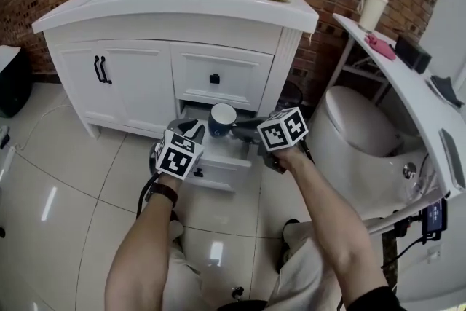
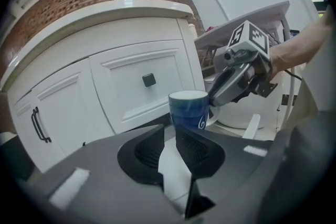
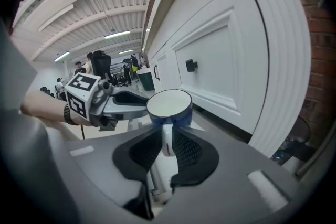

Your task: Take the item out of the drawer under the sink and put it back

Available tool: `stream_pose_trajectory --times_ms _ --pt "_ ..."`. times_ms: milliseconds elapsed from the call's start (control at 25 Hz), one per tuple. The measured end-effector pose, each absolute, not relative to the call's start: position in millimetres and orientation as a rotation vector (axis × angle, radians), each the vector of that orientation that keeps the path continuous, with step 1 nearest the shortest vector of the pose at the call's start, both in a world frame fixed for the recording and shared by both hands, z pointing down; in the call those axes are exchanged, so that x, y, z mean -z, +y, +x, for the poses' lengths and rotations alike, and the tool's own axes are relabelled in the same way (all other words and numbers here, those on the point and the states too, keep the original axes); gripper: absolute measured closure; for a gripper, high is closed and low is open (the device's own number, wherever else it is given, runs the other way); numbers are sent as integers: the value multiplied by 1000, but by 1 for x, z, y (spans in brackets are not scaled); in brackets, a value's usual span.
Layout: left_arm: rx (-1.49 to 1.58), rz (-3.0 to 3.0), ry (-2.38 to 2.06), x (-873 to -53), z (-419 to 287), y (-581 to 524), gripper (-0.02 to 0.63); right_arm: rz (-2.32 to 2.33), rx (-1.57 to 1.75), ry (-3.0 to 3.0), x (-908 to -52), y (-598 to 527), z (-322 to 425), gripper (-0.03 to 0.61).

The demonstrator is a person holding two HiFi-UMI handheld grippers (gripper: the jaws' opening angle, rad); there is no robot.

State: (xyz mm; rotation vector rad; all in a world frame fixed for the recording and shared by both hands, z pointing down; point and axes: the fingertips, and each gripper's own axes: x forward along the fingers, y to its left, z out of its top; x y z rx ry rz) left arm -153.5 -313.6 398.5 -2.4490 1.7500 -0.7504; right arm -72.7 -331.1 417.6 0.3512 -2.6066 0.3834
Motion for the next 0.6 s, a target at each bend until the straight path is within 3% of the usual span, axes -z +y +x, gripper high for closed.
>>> stream_pose_trajectory --times_ms 600 --pt "770 -2468 1750 -406 -138 -326 511 406 -355 -2617 -404 -337 -27 515"
